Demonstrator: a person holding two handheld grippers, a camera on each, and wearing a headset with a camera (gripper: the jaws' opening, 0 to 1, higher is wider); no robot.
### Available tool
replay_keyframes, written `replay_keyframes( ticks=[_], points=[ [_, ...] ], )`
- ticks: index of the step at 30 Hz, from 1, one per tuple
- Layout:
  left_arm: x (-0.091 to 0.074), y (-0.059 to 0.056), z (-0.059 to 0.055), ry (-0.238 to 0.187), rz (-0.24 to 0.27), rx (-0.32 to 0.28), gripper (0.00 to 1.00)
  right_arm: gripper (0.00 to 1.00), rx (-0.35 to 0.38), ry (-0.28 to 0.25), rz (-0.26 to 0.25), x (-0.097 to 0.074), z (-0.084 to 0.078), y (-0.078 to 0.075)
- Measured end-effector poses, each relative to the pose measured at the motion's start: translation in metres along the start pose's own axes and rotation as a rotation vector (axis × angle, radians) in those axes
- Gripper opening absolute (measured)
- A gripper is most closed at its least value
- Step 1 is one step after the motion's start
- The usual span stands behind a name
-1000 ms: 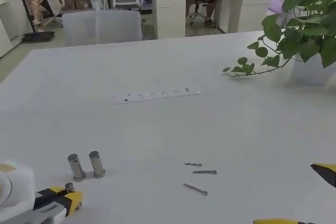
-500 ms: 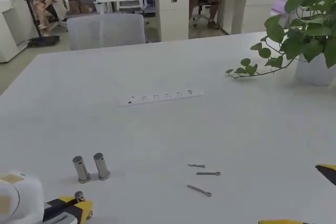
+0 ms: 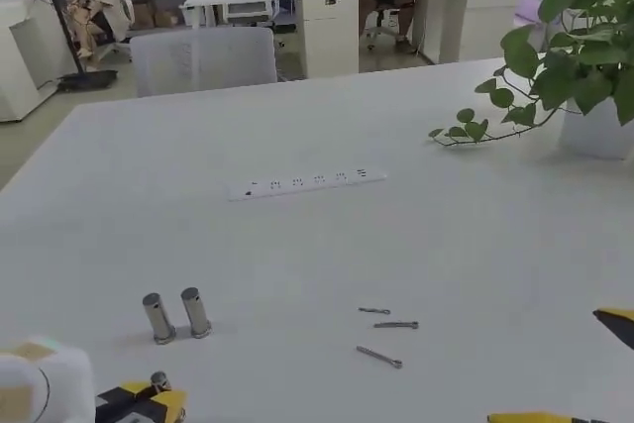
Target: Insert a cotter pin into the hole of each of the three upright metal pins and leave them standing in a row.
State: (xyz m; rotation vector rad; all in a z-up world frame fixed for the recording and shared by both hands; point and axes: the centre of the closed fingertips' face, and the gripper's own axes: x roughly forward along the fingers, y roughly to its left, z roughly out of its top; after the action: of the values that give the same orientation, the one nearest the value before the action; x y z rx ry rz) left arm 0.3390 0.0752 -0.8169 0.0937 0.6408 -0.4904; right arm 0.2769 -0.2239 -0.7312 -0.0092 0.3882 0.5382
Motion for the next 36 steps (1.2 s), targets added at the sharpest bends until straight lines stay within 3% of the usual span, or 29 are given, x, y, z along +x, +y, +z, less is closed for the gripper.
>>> replay_keyframes(
  ticks=[10,36],
  points=[
    [0.001,-0.010,-0.010,0.017,-0.006,-0.005,0.07,0.98,0.000,0.004,-0.002,0.000,-0.001,-0.001],
    [-0.001,-0.022,-0.017,0.003,0.023,-0.044,0.07,0.98,-0.003,0.005,0.004,0.000,0.000,0.003]
  ],
)
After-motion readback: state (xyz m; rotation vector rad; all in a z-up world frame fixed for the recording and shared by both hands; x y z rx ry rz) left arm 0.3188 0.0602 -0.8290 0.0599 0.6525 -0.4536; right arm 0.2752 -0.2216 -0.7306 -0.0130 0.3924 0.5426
